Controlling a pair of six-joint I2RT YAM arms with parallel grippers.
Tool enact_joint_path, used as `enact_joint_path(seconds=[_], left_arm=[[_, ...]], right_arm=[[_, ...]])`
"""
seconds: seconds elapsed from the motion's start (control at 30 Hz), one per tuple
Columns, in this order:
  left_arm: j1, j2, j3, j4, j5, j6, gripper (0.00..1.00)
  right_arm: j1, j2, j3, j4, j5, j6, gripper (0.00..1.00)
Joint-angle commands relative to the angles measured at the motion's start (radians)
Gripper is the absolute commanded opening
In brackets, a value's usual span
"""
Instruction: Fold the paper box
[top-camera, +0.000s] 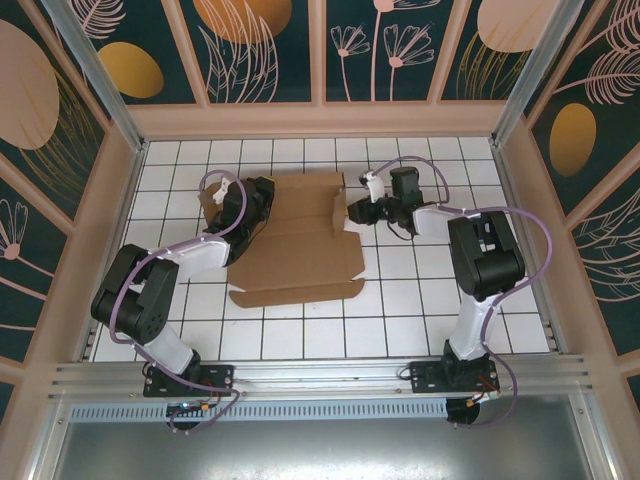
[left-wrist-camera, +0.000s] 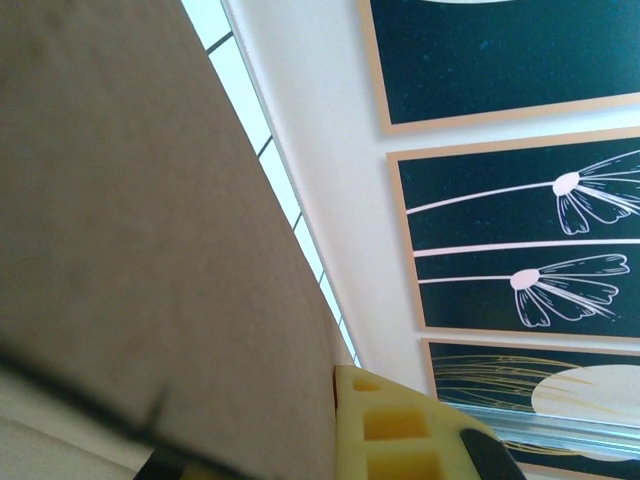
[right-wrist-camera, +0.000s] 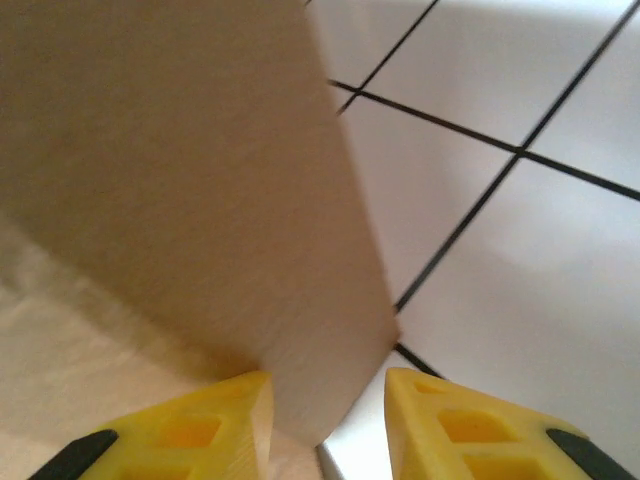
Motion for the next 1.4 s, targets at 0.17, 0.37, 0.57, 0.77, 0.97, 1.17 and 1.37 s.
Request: enact_joint_path(seconds=[0.17, 0.37, 0.57, 0.77, 0.97, 1.17, 1.37], left_arm=[[-0.007, -0.017, -0.028, 0.005, 0.030, 0.031, 0.00], [-0.008, -0.029, -0.041, 0.011, 0.031, 0.038, 0.00], [-0.007, -0.043, -0.050, 0.009, 0.019, 0.047, 0.00], [-0.008, -0.042, -0.051, 0.024, 0.037, 0.044, 0.00], [-0.007, -0.049, -0.068, 0.036, 0.061, 0.048, 0.00], [-0.008, -0.063, -0.094, 0.039, 0.062, 0.049, 0.00], [-0.008, -0.068, -0.089, 0.037, 0.071, 0.050, 0.00]], right_arm=[[0.036, -0.071, -0.038, 0.094, -0.002, -0.031, 0.44], [0.055, -0.139, -0.107, 0.157, 0.030, -0.061, 0.46], [0.055, -0.162, -0.106, 0.115, -0.010, -0.109, 0.35], [0.060, -0.154, -0.102, 0.109, 0.041, -0.118, 0.43], [0.078, -0.107, -0.045, 0.094, 0.153, -0.117, 0.48], [0.118, -0.077, -0.017, 0.109, 0.226, -0.117, 0.56], [0.153, -0.053, -0.021, 0.143, 0.357, -0.123, 0.57]])
